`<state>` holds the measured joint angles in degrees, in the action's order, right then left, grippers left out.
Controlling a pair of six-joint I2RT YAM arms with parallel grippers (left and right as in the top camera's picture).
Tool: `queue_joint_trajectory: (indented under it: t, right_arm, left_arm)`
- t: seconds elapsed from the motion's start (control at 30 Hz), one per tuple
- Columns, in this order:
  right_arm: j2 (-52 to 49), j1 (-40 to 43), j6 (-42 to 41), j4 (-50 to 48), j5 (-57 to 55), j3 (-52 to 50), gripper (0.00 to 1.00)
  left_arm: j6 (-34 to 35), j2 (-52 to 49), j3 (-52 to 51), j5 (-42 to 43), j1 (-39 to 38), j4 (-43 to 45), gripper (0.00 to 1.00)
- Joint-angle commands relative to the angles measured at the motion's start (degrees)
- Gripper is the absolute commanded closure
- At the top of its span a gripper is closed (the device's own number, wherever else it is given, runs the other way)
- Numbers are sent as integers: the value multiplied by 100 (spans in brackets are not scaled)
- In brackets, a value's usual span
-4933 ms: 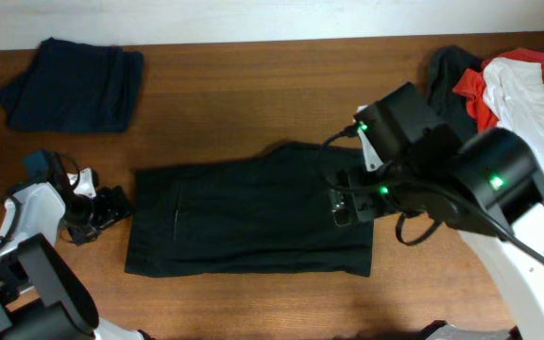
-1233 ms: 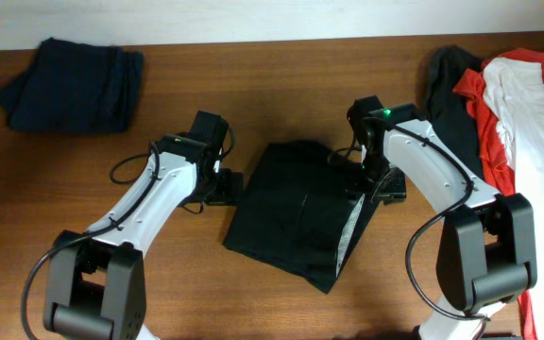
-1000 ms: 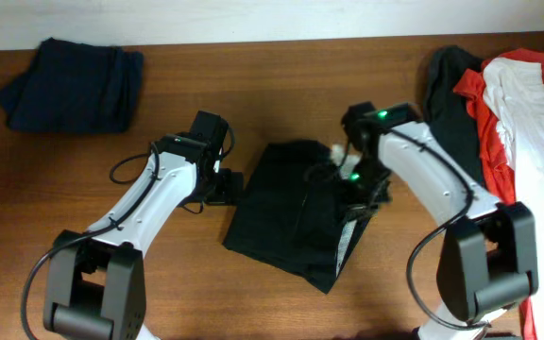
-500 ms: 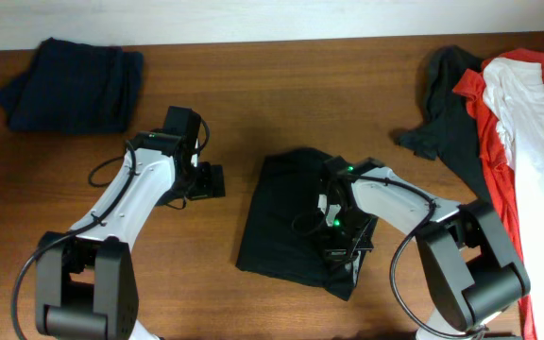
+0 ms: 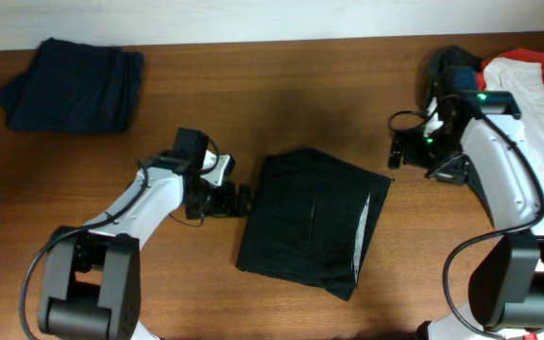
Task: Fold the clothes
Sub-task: 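Grasp the folded black bundle with the left gripper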
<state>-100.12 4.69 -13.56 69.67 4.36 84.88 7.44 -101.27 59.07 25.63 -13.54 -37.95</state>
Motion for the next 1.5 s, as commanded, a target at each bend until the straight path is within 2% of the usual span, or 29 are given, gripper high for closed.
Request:
queue_joint_trajectory:
  t: [0.0,0.1,0.13,0.2,0.3,0.37,0.4,0.47,0.53,0.6,0.67,0.7,0.8,0.9,0.97,1.03,1.1,1.17,1.23,1.33,1.47]
  right_arm:
    - [96,190,-46,-4,-101,92,1]
    - [96,195,-44,-7,-103,92,1]
    - [96,192,-44,-7,-103,92,1]
    - [96,195,-44,-7,-103,92,1]
    - [96,195,-44,-7,-101,92,1]
    - [96,195,-44,-7,-101,92,1]
    - [96,195,-44,-7,-103,92,1]
    - [96,195,-44,-7,-103,92,1]
    - [96,195,-44,-7,-103,92,1]
    - [96,195,-44,-7,-103,92,1]
    - [96,195,-44,-7,-103,92,1]
    - [96,195,-44,-7,-103,92,1]
    - [96,195,-44,-7,-103,92,1]
    - [96,195,-44,-7,-103,92,1]
    - [96,195,-44,-7,-103,92,1]
    - [96,195,-44,-7,-103,92,1]
    - [96,195,-46,-7,-101,92,1]
    - [96,195,-44,-7,-103,92,1]
    - [96,195,-44,-7,-103,92,1]
    - [96,195,-44,-7,-101,92,1]
    - [96,195,-44,-7,-103,92,1]
  left_arm:
    - [-111,-184,-382,835,-181,531,1]
    - [-111,-682,-389,1368,-444,951,3]
    - [-111,-793,-389,1366,-531,1001,11]
    - [-109,-813,-389,1360,-616,1047,34]
    - [-79,-813,-389,1360,-629,1248,56]
    - [-68,-813,-369,1357,-625,1263,89]
    - [-66,-811,-297,1215,-590,1246,99]
    - [-66,-811,94,214,-498,831,100]
    - [-66,-811,730,-1681,-361,284,99]
    - [-70,-811,1069,-2855,-262,435,91]
    - [-87,-811,1303,-4155,-76,955,91]
    - [-271,-811,1322,-4476,72,1390,88]
    - [-905,-811,1353,-4540,391,2315,87]
    - [-946,-811,1598,-4712,726,2734,87]
    - [-1012,-811,1963,-4708,973,2813,92]
    - [-1012,-811,2133,-4634,1080,2828,93]
    - [-1012,-850,2144,-3797,1115,2511,50]
    - [-1123,-1115,2144,-2551,1167,2151,24]
    - [-1355,-1515,2144,-1687,1311,2046,4]
    - [-1357,-1884,2146,-1626,1676,2028,2]
    - [-1641,-2162,2144,-74,2304,1803,2]
